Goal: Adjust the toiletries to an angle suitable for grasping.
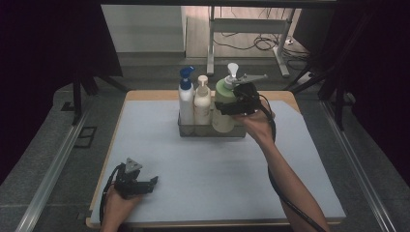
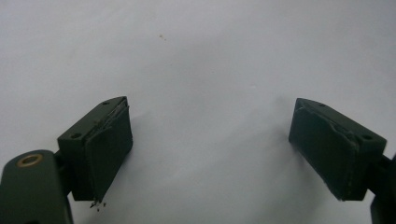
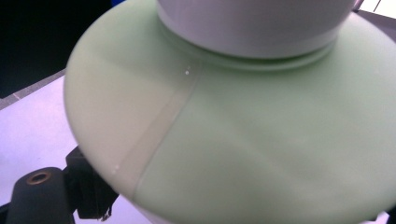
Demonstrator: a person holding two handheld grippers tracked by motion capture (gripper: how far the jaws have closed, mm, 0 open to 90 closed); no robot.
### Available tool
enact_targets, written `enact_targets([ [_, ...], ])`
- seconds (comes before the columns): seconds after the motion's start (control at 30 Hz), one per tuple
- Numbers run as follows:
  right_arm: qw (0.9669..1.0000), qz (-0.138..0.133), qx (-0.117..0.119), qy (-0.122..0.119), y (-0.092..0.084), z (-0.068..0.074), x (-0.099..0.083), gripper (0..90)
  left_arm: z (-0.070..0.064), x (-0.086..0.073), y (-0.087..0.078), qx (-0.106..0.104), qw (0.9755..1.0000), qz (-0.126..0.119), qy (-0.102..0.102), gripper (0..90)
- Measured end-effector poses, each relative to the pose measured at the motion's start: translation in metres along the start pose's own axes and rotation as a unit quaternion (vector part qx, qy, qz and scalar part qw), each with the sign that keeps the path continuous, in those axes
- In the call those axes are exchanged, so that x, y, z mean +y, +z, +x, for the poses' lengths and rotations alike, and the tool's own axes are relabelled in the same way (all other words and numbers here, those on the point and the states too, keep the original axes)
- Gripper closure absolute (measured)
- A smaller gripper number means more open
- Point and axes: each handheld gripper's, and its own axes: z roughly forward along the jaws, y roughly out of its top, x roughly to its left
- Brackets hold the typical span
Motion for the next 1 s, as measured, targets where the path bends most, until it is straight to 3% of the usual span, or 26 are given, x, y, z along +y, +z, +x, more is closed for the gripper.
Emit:
enact_targets([
  [0.63, 0.9997, -0.001, -0.025, 0.005, 0.025, -0.011, 0.012, 12.5, 0.0, 0.0, 0.0, -0.001, 1.0, 0.002, 0.0, 13.4],
  [1.0, 0.9993, 0.006, -0.036, 0.007, 0.042, -0.021, 0.002, 12.5, 0.0, 0.0, 0.0, -0.001, 1.0, 0.002, 0.0, 13.5],
])
